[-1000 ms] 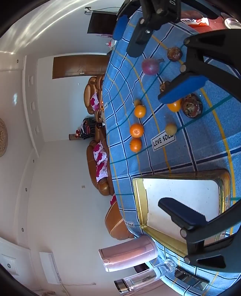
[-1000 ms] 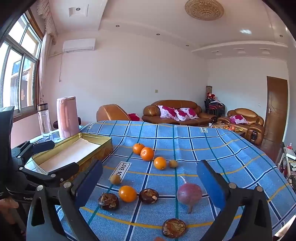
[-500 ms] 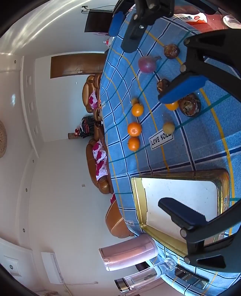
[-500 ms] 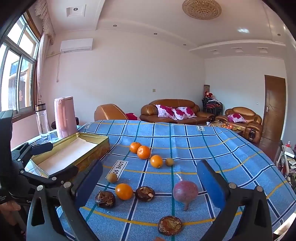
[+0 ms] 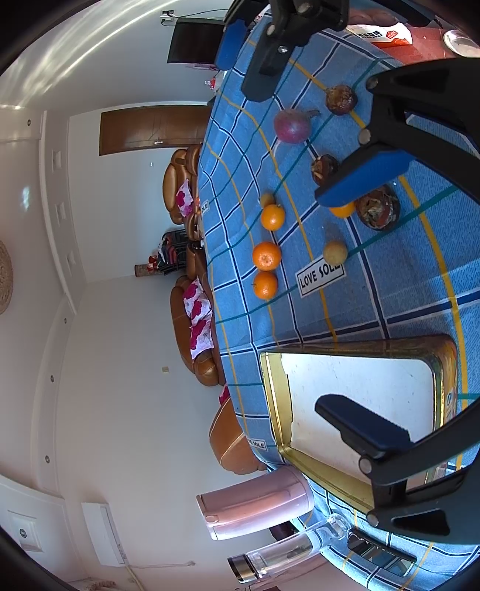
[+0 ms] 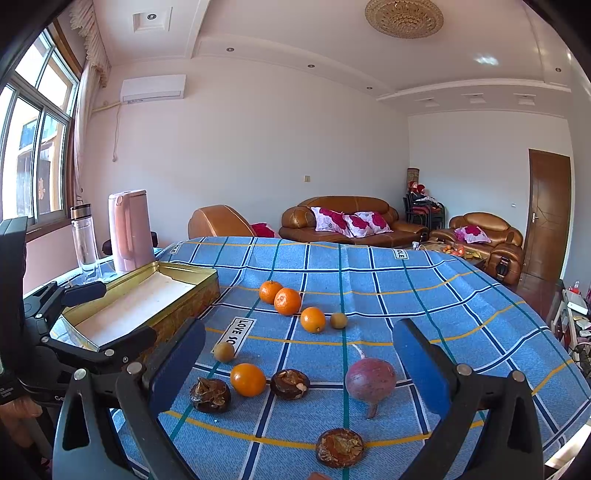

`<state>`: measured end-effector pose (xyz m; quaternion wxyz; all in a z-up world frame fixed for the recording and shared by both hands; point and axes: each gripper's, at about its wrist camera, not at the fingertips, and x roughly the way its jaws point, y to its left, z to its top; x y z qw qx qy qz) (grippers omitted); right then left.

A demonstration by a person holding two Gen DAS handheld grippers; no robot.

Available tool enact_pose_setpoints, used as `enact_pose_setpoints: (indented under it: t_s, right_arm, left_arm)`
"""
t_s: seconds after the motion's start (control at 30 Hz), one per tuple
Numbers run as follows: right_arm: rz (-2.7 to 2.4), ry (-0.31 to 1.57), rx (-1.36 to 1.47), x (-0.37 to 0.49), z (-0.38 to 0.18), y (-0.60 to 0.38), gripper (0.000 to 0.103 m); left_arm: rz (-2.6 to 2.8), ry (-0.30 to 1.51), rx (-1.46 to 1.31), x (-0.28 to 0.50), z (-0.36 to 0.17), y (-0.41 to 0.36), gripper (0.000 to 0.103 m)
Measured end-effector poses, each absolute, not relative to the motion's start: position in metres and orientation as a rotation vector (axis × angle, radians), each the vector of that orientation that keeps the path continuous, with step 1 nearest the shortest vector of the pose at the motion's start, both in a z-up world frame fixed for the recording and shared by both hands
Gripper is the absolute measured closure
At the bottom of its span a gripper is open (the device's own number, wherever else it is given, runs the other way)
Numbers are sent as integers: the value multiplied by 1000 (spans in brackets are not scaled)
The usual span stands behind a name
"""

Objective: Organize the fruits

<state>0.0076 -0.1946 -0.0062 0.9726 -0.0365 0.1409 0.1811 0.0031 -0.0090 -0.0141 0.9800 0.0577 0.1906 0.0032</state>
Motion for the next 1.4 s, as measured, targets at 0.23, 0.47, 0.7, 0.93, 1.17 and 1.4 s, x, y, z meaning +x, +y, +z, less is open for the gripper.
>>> enact_pose_setpoints:
  t_s: [0.23, 0.47, 0.7, 0.93, 1.17, 1.4]
  right_arm:
    - [369, 286, -74, 7, -6, -194, 1]
    - [375, 297, -82, 7, -9, -191, 1]
    - [379, 304, -85, 8, -12, -189, 1]
    - [378, 305, -84, 8, -13, -189, 1]
    - [376, 305, -83, 8, -15, -190, 1]
    - [373, 318, -83, 8, -19, -193, 1]
  left_arm:
    - [11, 385, 113, 4, -15, -7, 0]
    - [15, 384, 111, 4, -16, -4, 0]
    - [21, 386, 104, 5, -17, -2, 0]
    - [22, 388, 107, 5, -18, -3, 0]
    - [23, 391, 108, 4, -19, -4, 0]
    - [19, 402, 112, 6, -23, -6, 0]
